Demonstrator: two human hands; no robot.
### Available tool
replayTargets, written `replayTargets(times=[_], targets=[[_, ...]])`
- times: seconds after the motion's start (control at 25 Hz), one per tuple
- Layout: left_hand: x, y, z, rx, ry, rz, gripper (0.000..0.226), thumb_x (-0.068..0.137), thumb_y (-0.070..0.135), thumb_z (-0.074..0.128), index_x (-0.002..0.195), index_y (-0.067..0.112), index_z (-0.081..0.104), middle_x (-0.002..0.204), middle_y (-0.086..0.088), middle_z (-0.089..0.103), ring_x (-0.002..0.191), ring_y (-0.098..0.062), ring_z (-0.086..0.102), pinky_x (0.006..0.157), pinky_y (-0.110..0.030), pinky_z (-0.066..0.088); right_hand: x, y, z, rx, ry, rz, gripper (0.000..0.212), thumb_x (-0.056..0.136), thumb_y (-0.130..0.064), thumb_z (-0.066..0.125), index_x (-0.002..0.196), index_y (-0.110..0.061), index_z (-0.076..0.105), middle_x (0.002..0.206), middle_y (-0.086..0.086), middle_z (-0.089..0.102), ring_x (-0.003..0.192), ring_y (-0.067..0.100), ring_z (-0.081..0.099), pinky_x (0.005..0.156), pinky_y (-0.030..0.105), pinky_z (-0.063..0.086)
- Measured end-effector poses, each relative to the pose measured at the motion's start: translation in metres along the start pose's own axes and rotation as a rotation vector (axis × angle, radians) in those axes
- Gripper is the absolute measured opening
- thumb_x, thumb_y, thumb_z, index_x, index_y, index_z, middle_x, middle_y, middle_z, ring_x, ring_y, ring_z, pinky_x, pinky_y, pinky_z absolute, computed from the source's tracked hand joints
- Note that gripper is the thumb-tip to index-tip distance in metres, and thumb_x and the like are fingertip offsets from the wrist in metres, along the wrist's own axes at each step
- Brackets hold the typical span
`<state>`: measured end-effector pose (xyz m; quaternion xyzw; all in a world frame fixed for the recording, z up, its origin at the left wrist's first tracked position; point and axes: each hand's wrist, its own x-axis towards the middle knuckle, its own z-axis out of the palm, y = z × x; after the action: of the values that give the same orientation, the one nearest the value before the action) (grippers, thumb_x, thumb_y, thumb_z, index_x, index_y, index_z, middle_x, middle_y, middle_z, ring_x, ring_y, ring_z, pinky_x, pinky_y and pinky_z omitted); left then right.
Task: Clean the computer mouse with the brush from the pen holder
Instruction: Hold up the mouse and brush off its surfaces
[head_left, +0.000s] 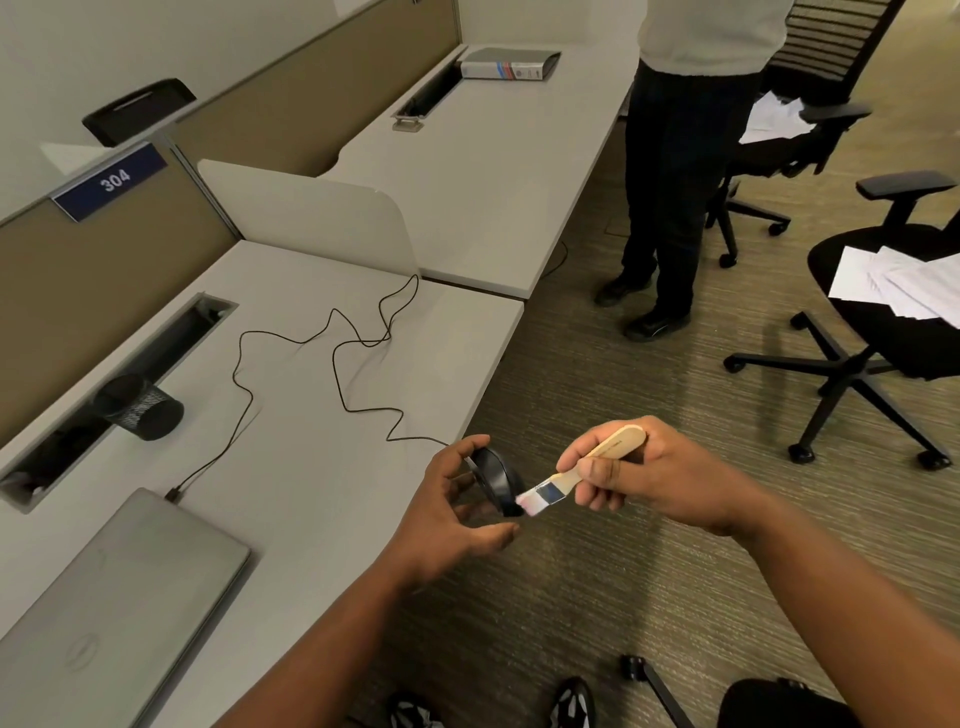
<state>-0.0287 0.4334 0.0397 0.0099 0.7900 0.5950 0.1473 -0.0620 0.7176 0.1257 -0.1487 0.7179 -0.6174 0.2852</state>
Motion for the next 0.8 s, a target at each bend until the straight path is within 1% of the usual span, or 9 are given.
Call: replayTargets(times=[0.08, 0.16, 0.24, 0.36, 0.48, 0.56, 0.64, 0.72, 0.8], targets=[[-0.0008, 0.0005, -0.0002, -0.01, 0.0, -0.002, 0.104, 0.058, 0.038, 0.101, 0.147, 0.054, 0.05, 0.156, 0.018, 0.047, 0.144, -0.019, 0.053, 0.116, -0.045, 0.053, 0.0004, -0.0023, 0.0028, 0.033, 0.002, -0.031, 0.022, 0.097, -0.025, 0.067, 0.113, -0.013, 0.077, 0.094, 0.019, 0.078, 0.084, 0.027, 0.071, 0.071, 0.027, 0.057], [-0.0015, 0.0008, -0.0001, -0.009, 0.003, -0.001, 0.104, 0.057, 0.039, 0.102, 0.147, 0.055, 0.05, 0.155, 0.02, 0.047, 0.143, -0.019, 0.054, 0.116, -0.043, 0.053, 0.0001, -0.0029, 0.0051, 0.011, -0.016, -0.04, 0.026, 0.096, -0.026, 0.066, 0.116, -0.012, 0.076, 0.096, 0.018, 0.078, 0.087, 0.029, 0.071, 0.073, 0.029, 0.058], [-0.0019, 0.0003, -0.0007, 0.002, 0.007, 0.002, 0.106, 0.056, 0.041, 0.102, 0.147, 0.056, 0.05, 0.154, 0.022, 0.048, 0.142, -0.019, 0.055, 0.115, -0.041, 0.053, -0.0008, -0.0033, 0.0047, -0.023, -0.05, -0.033, 0.023, 0.098, -0.024, 0.066, 0.117, -0.013, 0.075, 0.097, 0.015, 0.079, 0.087, 0.025, 0.072, 0.074, 0.028, 0.058], [-0.003, -0.0007, -0.0026, -0.002, 0.006, 0.003, 0.107, 0.058, 0.042, 0.104, 0.148, 0.058, 0.048, 0.155, 0.022, 0.046, 0.143, -0.021, 0.053, 0.112, -0.038, 0.056, -0.0018, -0.0036, 0.0031, -0.117, -0.103, 0.015, 0.016, 0.102, -0.016, 0.066, 0.115, -0.019, 0.076, 0.097, 0.008, 0.08, 0.084, 0.014, 0.072, 0.074, 0.025, 0.057], [-0.004, 0.0046, -0.001, -0.017, 0.026, -0.003, 0.103, 0.057, 0.059, 0.103, 0.144, 0.063, 0.048, 0.15, 0.032, 0.047, 0.138, -0.013, 0.054, 0.094, -0.019, 0.059, -0.0008, -0.003, 0.0033, -0.199, -0.08, 0.064, 0.017, 0.102, -0.015, 0.066, 0.111, -0.025, 0.077, 0.094, 0.003, 0.08, 0.082, 0.011, 0.072, 0.075, 0.027, 0.058], [-0.0032, 0.0072, 0.0006, -0.01, 0.059, -0.012, 0.093, 0.058, 0.063, 0.099, 0.138, 0.067, 0.05, 0.144, 0.04, 0.047, 0.135, -0.012, 0.055, 0.086, -0.012, 0.057, -0.0006, -0.0029, 0.0023, -0.22, -0.048, 0.07, 0.017, 0.102, -0.016, 0.066, 0.109, -0.027, 0.077, 0.094, 0.002, 0.08, 0.083, 0.012, 0.072, 0.076, 0.028, 0.058], [-0.0021, 0.0053, 0.0005, 0.005, 0.074, 0.002, 0.088, 0.061, 0.057, 0.098, 0.135, 0.066, 0.051, 0.146, 0.034, 0.048, 0.136, -0.016, 0.057, 0.09, -0.016, 0.059, -0.0008, -0.0022, 0.001, -0.208, -0.025, 0.067, 0.017, 0.102, -0.016, 0.066, 0.108, -0.028, 0.077, 0.094, 0.002, 0.08, 0.084, 0.014, 0.073, 0.076, 0.029, 0.058], [-0.0023, 0.004, -0.0006, 0.025, 0.062, 0.013, 0.089, 0.062, 0.051, 0.098, 0.134, 0.065, 0.049, 0.149, 0.025, 0.049, 0.139, -0.02, 0.057, 0.1, -0.027, 0.06, -0.001, -0.0013, -0.0003, -0.181, -0.001, 0.066, 0.018, 0.101, -0.015, 0.067, 0.106, -0.029, 0.078, 0.093, 0.003, 0.08, 0.084, 0.015, 0.072, 0.075, 0.029, 0.058], [-0.0036, 0.0054, -0.0015, 0.068, 0.053, 0.027, 0.089, 0.06, 0.05, 0.097, 0.131, 0.067, 0.047, 0.147, 0.025, 0.049, 0.138, -0.015, 0.057, 0.108, -0.034, 0.058, -0.0006, 0.0002, -0.0005, -0.165, 0.025, 0.059, 0.02, 0.102, -0.015, 0.066, 0.104, -0.031, 0.078, 0.093, 0.003, 0.08, 0.083, 0.015, 0.073, 0.073, 0.027, 0.058]])
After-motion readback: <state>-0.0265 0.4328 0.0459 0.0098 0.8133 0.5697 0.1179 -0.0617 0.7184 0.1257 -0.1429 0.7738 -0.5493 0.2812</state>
